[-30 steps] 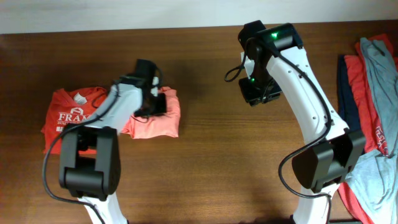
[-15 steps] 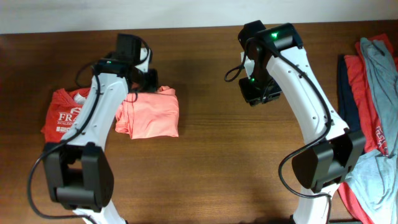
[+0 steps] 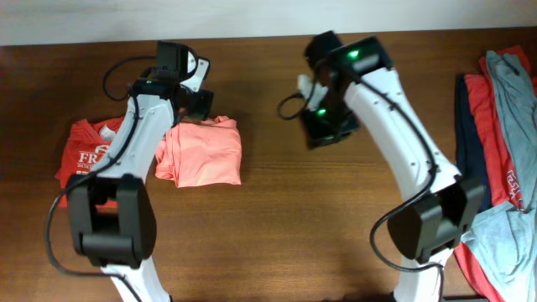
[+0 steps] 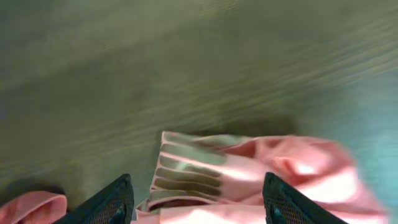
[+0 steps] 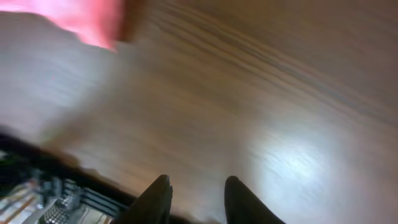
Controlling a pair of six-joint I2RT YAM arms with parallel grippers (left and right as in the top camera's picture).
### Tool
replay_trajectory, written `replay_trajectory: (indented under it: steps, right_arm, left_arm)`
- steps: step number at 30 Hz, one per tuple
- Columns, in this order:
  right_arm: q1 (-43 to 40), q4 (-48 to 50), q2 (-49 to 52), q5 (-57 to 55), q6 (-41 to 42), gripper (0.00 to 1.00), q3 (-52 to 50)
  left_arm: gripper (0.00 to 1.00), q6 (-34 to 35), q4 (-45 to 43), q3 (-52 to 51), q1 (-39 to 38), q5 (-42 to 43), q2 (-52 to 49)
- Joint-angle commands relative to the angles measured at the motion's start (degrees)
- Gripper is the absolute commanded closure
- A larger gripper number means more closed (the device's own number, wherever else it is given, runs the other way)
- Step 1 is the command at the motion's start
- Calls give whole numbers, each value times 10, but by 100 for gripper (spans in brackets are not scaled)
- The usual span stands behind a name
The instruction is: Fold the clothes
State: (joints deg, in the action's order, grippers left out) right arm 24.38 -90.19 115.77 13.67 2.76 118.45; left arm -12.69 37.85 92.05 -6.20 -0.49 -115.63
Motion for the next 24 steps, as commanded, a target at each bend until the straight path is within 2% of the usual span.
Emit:
replay_trajectory:
  steps: [1,10,17,24]
  right_arm:
    - [39,41,2,69,14,67,-21]
    - [124,223,13,78,82,67,-140]
    - [175,400,24,101,85,67,-260]
    - [183,539,28,96,87,64,-347]
  left_arm:
    - [34,-19,-3,4,20,-3,-29]
    - [34,-14,0,4,40,7,-70]
    - [34,2,19,4,42,31,-95]
    - [34,11,78,4,42,33,-98]
